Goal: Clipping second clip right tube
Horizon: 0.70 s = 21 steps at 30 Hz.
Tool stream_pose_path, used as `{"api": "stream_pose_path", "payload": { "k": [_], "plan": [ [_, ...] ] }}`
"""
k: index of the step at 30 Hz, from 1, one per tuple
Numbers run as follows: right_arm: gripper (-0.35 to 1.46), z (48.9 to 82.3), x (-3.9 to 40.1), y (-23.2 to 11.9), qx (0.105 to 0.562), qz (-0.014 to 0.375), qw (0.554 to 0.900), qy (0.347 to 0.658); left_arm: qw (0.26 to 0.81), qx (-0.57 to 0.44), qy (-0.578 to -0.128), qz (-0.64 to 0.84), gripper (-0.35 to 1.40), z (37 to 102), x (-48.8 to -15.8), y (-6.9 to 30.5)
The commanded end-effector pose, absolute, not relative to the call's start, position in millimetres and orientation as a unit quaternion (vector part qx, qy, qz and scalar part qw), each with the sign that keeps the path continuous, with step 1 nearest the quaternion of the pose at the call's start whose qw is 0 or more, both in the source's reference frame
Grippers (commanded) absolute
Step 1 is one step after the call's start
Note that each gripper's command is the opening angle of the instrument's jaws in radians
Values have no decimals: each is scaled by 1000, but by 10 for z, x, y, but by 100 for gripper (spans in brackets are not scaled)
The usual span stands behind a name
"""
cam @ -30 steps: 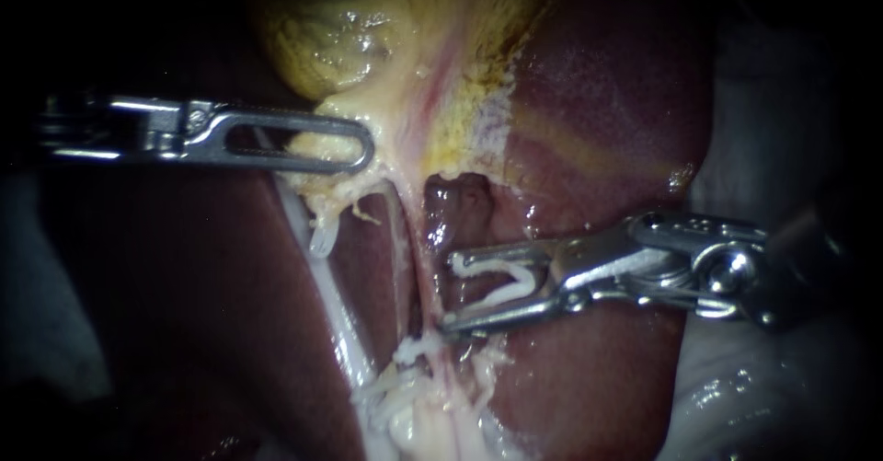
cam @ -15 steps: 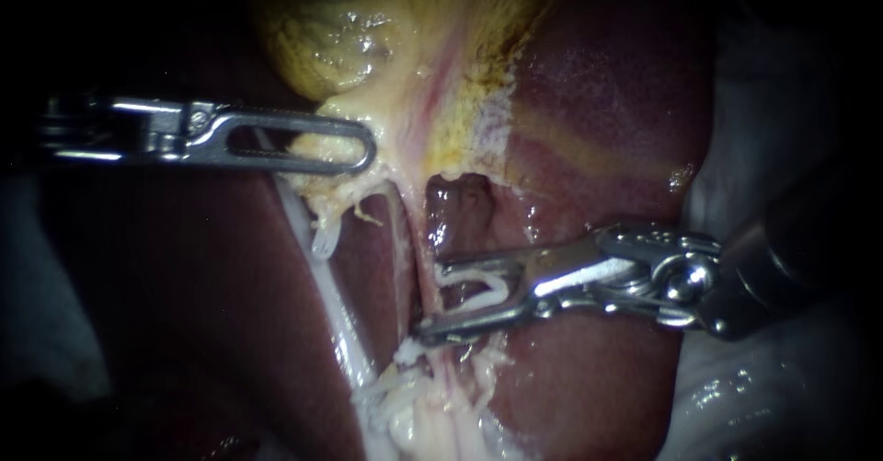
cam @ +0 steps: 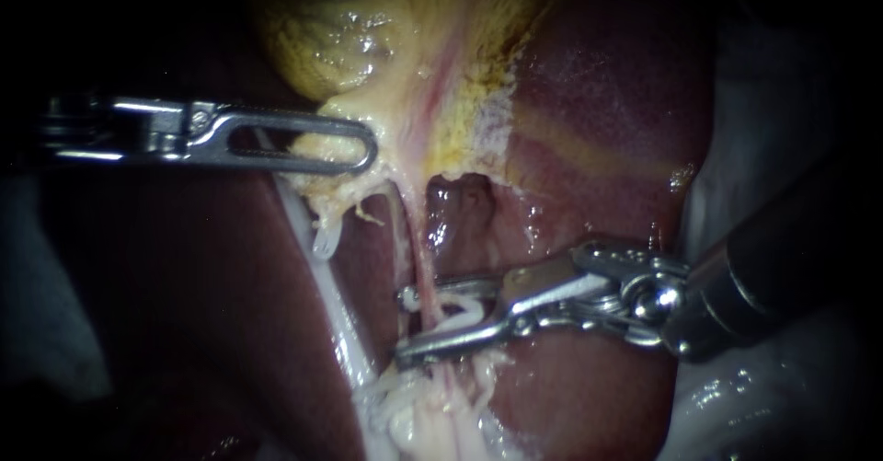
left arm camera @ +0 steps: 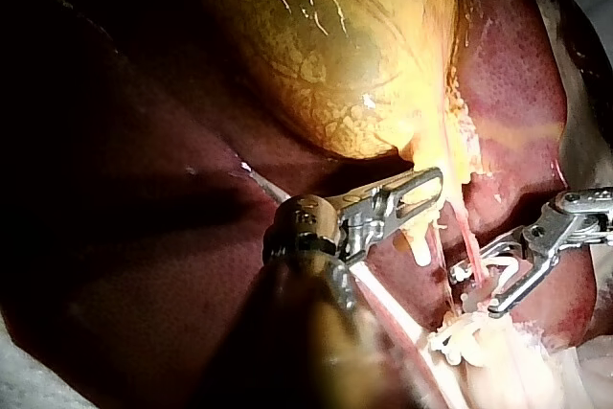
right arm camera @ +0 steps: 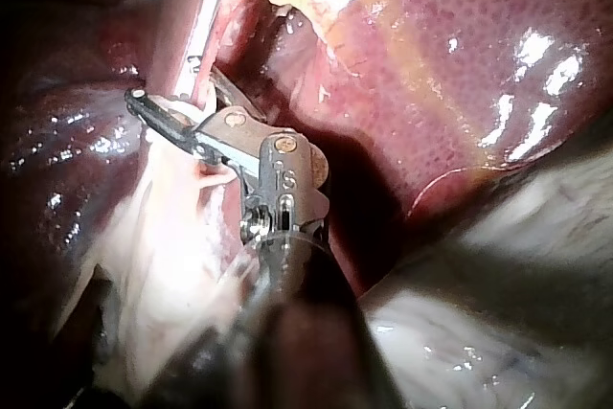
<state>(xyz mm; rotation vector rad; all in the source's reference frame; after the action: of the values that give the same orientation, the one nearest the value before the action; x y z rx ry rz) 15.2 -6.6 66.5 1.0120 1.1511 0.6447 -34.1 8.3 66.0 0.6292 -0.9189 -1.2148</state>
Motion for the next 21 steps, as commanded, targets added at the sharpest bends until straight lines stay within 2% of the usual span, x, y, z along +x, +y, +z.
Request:
{"api": "stream_pose_path", "payload": {
  "k": [1, 7, 17, 21],
  "plan": [
    [42, 664, 152, -66, 450, 285, 675, 511, 679, 280, -409, -541, -35, 660, -341, 83],
    [31, 664, 149, -66, 455, 291, 672, 507, 679, 280, -409, -541, -35, 660, -341, 83],
    [-35, 664, 142, -65, 455, 290, 672, 507, 679, 280, -409, -541, -35, 660, -341, 83],
    [-35, 662, 140, -63, 461, 299, 668, 502, 679, 280, -409, -541, -35, 660, -341, 83]
  ]
}}
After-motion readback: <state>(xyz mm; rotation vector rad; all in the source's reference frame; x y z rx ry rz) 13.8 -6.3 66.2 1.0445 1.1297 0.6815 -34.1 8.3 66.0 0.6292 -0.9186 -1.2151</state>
